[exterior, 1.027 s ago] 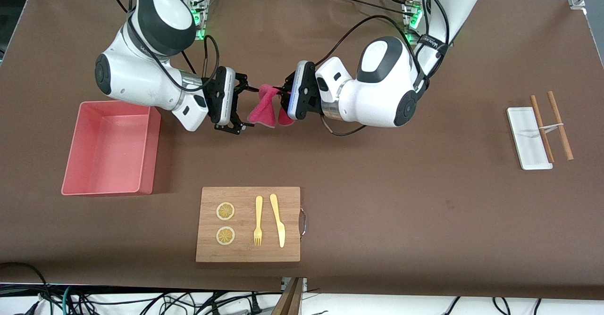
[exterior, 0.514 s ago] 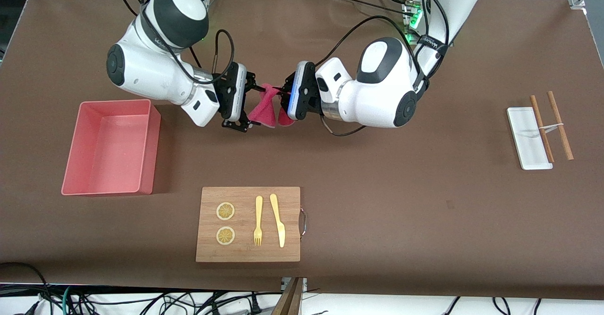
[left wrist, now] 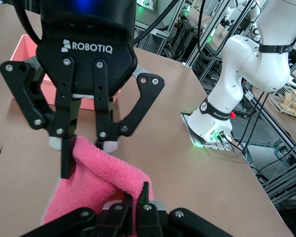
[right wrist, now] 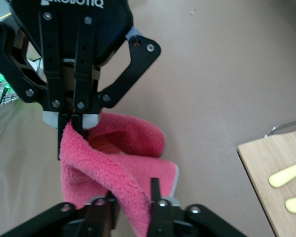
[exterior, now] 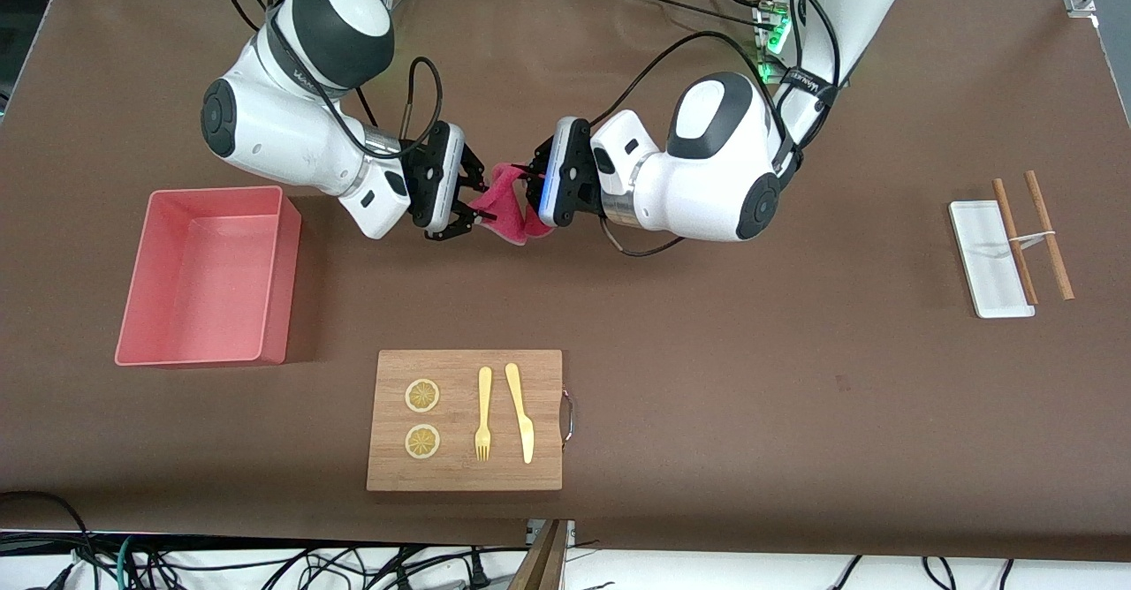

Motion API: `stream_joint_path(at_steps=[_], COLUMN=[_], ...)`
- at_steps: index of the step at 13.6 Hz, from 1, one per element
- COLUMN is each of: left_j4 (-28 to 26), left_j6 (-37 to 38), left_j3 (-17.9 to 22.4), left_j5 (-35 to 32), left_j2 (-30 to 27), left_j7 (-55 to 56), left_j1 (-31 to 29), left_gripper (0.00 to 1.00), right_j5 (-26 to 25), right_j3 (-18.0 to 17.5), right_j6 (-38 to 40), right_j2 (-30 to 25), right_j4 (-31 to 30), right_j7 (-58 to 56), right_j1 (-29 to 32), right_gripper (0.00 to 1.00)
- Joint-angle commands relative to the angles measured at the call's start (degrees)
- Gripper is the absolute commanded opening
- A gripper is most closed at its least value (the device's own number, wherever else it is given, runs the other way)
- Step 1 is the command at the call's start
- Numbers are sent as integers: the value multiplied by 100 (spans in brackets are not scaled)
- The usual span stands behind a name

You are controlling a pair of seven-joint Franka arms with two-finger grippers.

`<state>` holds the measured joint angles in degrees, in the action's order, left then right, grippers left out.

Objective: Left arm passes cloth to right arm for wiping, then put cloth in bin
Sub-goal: 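Grasp the cloth with the right gripper beside the left gripper, then open the left gripper and withdraw it while the right gripper holds cloth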

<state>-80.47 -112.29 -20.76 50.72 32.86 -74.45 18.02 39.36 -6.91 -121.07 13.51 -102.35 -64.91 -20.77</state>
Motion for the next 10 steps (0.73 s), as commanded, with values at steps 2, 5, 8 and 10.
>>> stream_joint_path(at_steps=[2,5,8,10], left_j4=[41,49,15,5], left_j6=[-48,-48,57,442], left_j3=[63,63,63,115], left_j5=[176,97,79,53], left_j2=[19,-16,-95,-192], left_j7=[-123,-158,-158,-123], left_j1=[52,26,-53,-237], left_gripper=[0,100,100,100], right_j5=[-376,-464,-868,-1104], right_j3=[67,322,558,752], right_j6=[49,399,645,839], right_j2=[-15,-50,-103,-103], right_j4=[75,75,66,57], right_j7=[661,1215,1988,2393], right_j1=[11,12,29,64], right_gripper=[0,0,0,0])
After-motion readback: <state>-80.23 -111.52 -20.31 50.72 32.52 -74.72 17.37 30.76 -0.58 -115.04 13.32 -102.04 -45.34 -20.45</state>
